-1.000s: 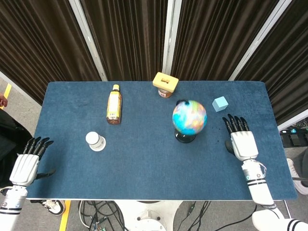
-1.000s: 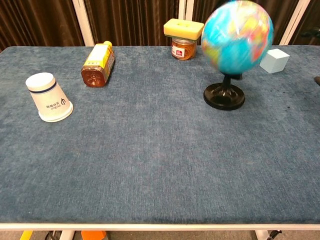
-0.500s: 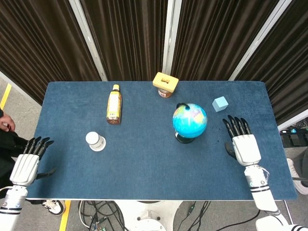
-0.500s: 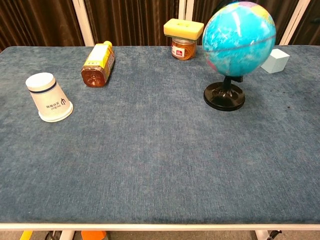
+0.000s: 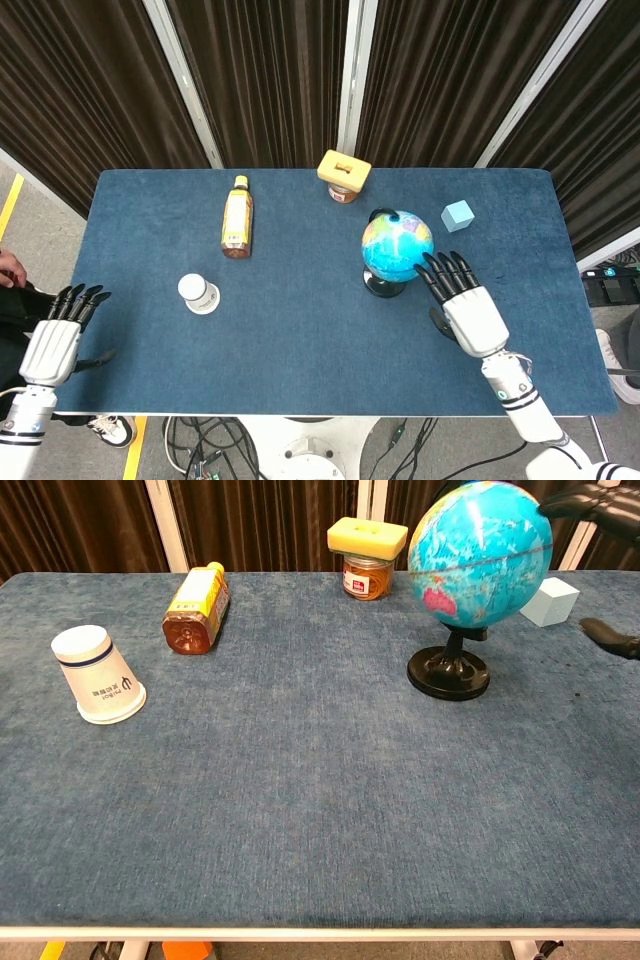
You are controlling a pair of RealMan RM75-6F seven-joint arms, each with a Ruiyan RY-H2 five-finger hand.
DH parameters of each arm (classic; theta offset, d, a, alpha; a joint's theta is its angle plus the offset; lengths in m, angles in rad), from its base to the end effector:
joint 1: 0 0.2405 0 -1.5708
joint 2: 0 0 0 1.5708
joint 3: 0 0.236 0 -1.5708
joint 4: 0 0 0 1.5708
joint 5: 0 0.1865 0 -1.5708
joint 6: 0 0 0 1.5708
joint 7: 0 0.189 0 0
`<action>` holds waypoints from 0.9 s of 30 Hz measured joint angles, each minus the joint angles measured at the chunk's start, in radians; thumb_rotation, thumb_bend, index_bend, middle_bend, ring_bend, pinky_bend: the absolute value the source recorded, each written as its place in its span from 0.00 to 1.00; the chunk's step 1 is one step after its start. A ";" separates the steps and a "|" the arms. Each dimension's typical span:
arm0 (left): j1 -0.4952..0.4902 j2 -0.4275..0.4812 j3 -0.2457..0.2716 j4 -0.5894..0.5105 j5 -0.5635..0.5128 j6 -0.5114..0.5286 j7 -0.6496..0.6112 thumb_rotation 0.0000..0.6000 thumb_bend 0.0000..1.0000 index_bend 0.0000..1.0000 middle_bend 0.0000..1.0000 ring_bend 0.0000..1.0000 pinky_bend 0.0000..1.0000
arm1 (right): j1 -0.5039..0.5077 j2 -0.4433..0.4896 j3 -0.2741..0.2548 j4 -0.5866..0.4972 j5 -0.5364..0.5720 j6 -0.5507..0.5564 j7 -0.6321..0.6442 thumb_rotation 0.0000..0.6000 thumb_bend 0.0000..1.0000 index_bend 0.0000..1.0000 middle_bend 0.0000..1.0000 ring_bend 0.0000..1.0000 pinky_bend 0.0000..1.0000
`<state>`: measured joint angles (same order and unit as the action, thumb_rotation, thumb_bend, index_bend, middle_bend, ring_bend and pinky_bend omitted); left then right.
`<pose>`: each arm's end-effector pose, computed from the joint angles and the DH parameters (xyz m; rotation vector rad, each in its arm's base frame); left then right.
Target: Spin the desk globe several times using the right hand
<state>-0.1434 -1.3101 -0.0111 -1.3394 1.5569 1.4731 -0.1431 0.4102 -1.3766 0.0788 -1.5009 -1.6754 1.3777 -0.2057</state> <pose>-0.2961 0.2350 0.1240 -1.4654 -0.9320 -0.9866 -0.1655 -0.2917 0.0809 1.7629 -0.5619 1.1385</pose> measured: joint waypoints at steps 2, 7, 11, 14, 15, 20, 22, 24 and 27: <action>0.001 -0.001 0.000 0.003 -0.001 0.000 -0.004 1.00 0.05 0.16 0.10 0.02 0.06 | 0.010 -0.004 0.002 -0.003 0.003 -0.020 -0.007 1.00 0.35 0.00 0.00 0.00 0.00; 0.002 -0.002 0.001 0.009 -0.001 0.001 -0.011 1.00 0.05 0.16 0.10 0.02 0.06 | 0.025 -0.012 0.007 -0.006 0.030 -0.059 -0.028 1.00 0.35 0.00 0.00 0.00 0.00; 0.003 -0.001 0.002 0.010 0.000 0.002 -0.013 1.00 0.05 0.16 0.10 0.02 0.06 | 0.027 -0.013 0.010 -0.005 0.051 -0.072 -0.033 1.00 0.35 0.00 0.00 0.00 0.00; 0.003 -0.002 0.002 0.009 0.001 0.001 -0.011 1.00 0.05 0.16 0.10 0.02 0.06 | 0.026 -0.010 0.013 -0.003 0.067 -0.078 -0.034 1.00 0.35 0.00 0.00 0.00 0.00; 0.002 -0.002 0.002 0.009 0.001 0.001 -0.010 1.00 0.05 0.16 0.10 0.02 0.06 | 0.026 -0.009 0.014 -0.002 0.073 -0.080 -0.034 1.00 0.35 0.00 0.00 0.00 0.00; 0.001 -0.001 0.001 0.007 0.001 0.000 -0.006 1.00 0.05 0.16 0.10 0.02 0.06 | 0.014 0.000 0.014 0.008 0.100 -0.082 -0.025 1.00 0.35 0.00 0.00 0.00 0.00; 0.001 -0.001 0.002 0.006 0.001 -0.001 -0.005 1.00 0.05 0.16 0.10 0.02 0.06 | 0.010 0.003 0.015 0.014 0.113 -0.082 -0.022 1.00 0.35 0.00 0.00 0.00 0.00; 0.001 -0.001 0.002 0.005 0.001 -0.002 -0.004 1.00 0.05 0.16 0.10 0.02 0.06 | 0.007 0.004 0.019 0.020 0.132 -0.086 -0.021 1.00 0.35 0.00 0.00 0.00 0.00; 0.001 -0.001 0.002 0.004 0.001 -0.002 -0.003 1.00 0.05 0.16 0.10 0.02 0.06 | 0.002 0.010 0.029 0.026 0.181 -0.102 -0.021 1.00 0.35 0.00 0.00 0.00 0.00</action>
<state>-0.1423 -1.3107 -0.0089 -1.3355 1.5579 1.4716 -0.1458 0.4119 -1.3671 0.1076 -1.4754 -1.4943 1.2755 -0.2263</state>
